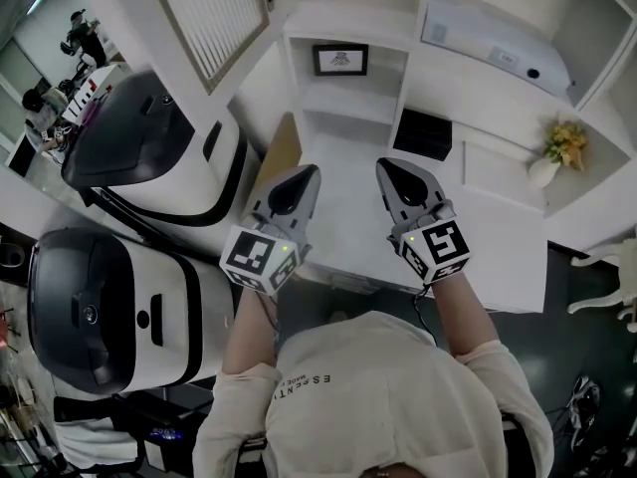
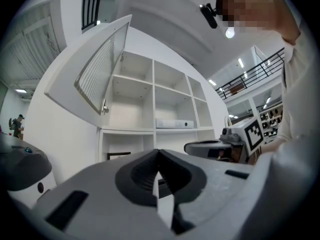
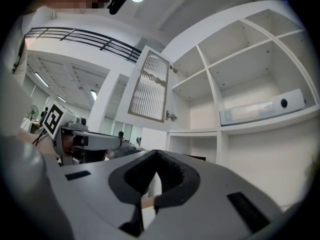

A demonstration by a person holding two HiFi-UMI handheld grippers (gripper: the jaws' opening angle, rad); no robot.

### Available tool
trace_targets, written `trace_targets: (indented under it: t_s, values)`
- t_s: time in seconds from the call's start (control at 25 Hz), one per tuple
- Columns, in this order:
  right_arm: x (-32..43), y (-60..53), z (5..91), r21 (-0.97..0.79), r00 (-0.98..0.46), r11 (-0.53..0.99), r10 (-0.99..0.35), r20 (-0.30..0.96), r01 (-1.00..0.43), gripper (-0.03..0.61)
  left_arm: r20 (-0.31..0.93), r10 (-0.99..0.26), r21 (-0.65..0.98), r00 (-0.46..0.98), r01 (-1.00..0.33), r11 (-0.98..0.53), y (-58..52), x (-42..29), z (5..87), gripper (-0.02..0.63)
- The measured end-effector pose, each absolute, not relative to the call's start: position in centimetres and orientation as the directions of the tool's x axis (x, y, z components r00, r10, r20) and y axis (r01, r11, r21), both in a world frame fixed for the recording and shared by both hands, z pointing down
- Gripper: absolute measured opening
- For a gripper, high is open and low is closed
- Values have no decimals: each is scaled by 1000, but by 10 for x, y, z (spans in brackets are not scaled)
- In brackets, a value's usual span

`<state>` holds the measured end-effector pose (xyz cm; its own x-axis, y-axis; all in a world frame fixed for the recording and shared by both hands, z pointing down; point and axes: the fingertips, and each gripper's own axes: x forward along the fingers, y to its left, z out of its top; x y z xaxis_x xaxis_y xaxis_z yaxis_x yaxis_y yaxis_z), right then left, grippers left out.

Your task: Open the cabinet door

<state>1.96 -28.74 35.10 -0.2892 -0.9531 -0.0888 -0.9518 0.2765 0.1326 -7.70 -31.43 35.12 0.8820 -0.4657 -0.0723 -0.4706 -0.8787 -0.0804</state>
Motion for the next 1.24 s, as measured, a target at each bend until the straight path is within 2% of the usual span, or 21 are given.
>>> trace_targets:
  t_s: [1.24]
  values:
    - [35,-291,358,146,-308,296,-949,-65,-944,14,-83,-501,-112,861,-508,-854,-321,-61,339,3]
